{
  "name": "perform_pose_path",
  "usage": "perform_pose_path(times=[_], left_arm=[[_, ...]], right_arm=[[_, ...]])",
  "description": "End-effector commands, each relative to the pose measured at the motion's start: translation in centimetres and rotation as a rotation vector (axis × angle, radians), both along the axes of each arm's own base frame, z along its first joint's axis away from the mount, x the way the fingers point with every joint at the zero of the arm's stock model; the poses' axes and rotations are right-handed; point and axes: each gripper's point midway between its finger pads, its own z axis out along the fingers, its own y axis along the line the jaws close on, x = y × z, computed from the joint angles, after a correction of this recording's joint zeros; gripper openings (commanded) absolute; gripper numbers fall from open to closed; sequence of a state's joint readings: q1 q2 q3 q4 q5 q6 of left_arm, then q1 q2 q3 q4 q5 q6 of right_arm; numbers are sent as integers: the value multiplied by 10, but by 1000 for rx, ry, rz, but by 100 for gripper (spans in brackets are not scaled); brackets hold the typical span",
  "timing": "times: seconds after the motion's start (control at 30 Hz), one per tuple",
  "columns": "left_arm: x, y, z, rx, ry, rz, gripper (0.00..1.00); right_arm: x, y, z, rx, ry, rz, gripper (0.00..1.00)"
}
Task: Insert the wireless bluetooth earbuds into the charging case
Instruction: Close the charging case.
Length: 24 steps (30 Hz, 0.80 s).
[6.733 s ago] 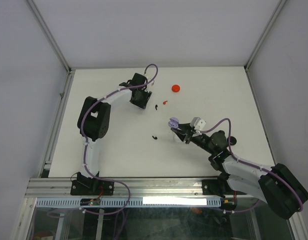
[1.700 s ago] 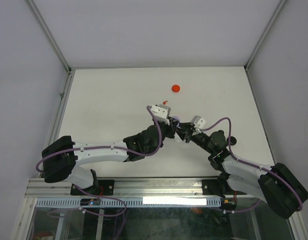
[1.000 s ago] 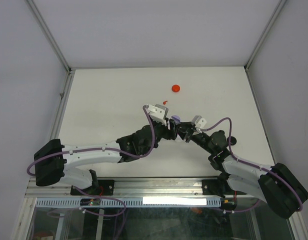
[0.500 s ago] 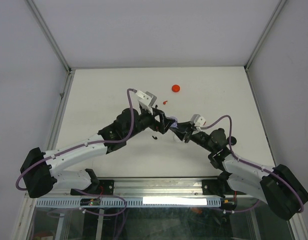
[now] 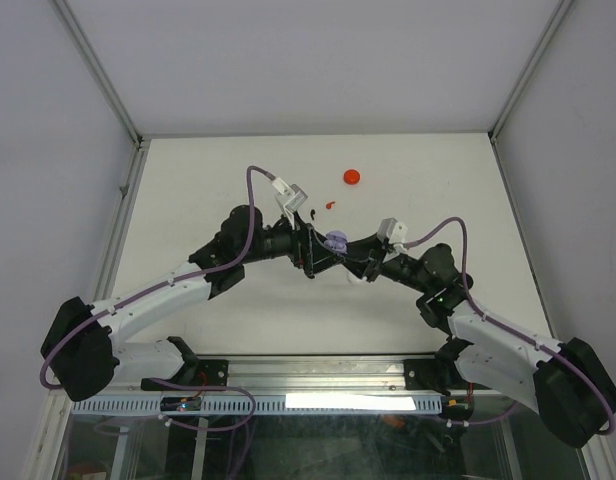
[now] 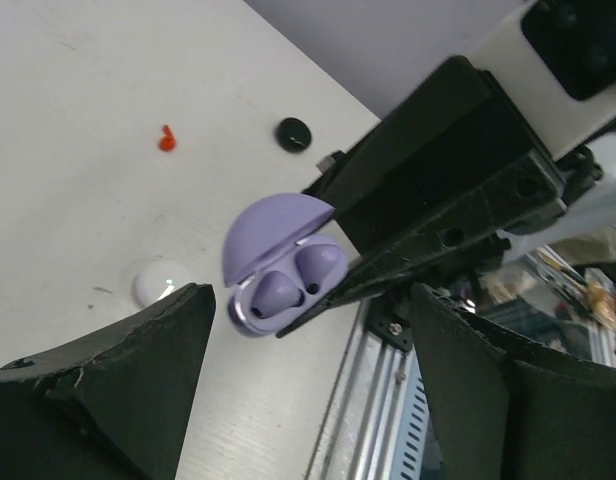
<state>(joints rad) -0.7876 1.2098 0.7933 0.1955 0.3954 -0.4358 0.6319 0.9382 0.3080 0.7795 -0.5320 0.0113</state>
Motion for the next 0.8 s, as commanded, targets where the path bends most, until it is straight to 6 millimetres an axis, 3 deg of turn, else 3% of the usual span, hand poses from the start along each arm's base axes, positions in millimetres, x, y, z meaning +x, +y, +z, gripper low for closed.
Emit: perform_pose_path(times=[0.0,0.1,0.13,0.17,0.4,0.77], left_arm=[[-29,-8,28,-117,-18,-181,79],[-37,-7,36,-156,-26,-222,76],[-41,-7,38,-170,-30,-241,75],[-44,-6,40,-181,-31,-254,74],[-48,1,46,-219,-68,-264,70],[-43,10,53,-258,-100,-222,69]], right_arm=[[2,6,26,37,-32,25,8],[4,7,27,39,-35,25,8],[-16,13,25,50,28,135,8],[-22,15,24,52,51,169,8],[-35,19,19,36,95,248,8],[-35,18,9,7,147,244,8]])
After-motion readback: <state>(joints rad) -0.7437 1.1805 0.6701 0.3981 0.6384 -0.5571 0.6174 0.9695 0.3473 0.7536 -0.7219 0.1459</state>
